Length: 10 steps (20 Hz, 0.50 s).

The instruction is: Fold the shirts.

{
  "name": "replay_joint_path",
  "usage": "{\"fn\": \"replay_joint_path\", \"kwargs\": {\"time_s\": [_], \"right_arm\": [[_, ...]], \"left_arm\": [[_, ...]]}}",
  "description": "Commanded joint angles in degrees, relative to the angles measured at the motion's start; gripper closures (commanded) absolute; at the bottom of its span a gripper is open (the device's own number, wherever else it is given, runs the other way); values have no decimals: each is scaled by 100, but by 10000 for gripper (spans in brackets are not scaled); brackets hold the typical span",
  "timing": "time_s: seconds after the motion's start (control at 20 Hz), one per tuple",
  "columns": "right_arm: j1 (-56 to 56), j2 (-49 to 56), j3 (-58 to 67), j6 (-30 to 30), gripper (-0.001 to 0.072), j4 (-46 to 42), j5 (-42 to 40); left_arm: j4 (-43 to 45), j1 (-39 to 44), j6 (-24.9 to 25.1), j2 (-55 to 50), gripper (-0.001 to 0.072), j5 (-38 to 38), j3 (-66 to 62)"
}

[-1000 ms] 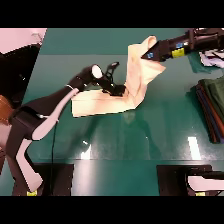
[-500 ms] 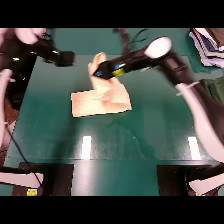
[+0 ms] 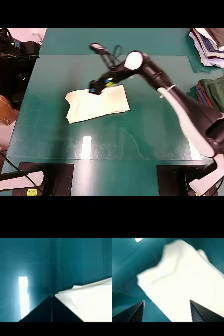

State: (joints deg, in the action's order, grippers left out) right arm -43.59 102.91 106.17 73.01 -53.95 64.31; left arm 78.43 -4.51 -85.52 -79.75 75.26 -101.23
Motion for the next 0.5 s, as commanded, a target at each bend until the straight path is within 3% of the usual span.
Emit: {"fn": "replay_joint_path", "kwargs": {"time_s": [0.0, 0.2, 0.45], "right_arm": [[1003, -636, -1287, 376, 89, -306, 254], [2315, -907, -2699, 791, 80, 55, 221], [2710, -205, -3080, 55, 80, 1888, 168]], "left_arm": [[-85, -50, 48, 42, 684, 81, -2], [-308, -46, 48, 39, 684, 28, -2], [-518, -46, 48, 9, 684, -28, -2]]}}
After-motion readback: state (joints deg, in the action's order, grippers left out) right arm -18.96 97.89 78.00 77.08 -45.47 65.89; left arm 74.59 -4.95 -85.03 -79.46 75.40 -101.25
